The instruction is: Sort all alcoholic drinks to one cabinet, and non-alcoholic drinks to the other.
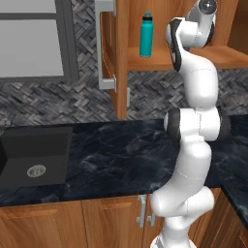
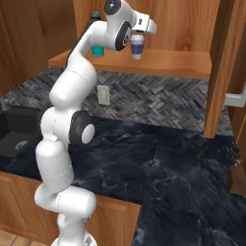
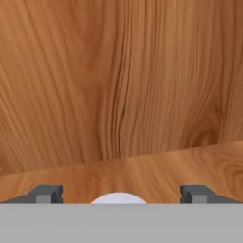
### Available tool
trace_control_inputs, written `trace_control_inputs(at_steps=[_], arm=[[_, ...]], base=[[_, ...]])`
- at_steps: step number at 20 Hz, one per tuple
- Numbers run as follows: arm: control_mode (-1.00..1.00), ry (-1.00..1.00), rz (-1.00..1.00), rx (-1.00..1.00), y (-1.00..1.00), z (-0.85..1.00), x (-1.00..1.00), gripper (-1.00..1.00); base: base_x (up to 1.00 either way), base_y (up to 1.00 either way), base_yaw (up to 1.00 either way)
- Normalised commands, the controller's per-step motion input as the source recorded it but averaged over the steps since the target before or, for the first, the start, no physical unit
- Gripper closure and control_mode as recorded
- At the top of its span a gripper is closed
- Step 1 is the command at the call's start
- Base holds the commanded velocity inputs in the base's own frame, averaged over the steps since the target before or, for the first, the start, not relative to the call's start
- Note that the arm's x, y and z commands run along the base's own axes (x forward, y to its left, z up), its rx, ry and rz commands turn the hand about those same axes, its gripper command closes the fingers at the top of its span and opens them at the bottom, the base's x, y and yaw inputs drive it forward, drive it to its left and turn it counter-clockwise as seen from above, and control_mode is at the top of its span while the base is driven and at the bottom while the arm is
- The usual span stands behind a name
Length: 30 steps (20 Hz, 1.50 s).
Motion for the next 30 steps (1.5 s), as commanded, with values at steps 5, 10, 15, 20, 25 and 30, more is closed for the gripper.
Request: trace_control_inputs(at_steps=[5,10,15,20,25,30], arm=[[-1.00,0.00,0.00,0.00,0.00,-0.15,-0.98,-1.00],[-1.00,0.00,0.00,0.00,0.02,-0.43,-1.00,-1.00],[-1.00,0.00,0.00,0.00,0.32,-0.45,-1.00,-1.00],[-1.00,0.00,0.00,-0.02,0.48,-0.51,-1.00,-1.00],[-1.00,0.07,0.00,-0.14,0.55,-0.97,-1.00,-1.00],[-1.00,0.05,0.00,-0.03,0.13,-0.93,-0.46,-1.00]], base=[[0.00,0.00,0.00],[0.00,0.00,0.00],[0.00,0.00,0.00],[0.00,0.00,0.00],[0.00,0.00,0.00],[0.00,0.00,0.00]])
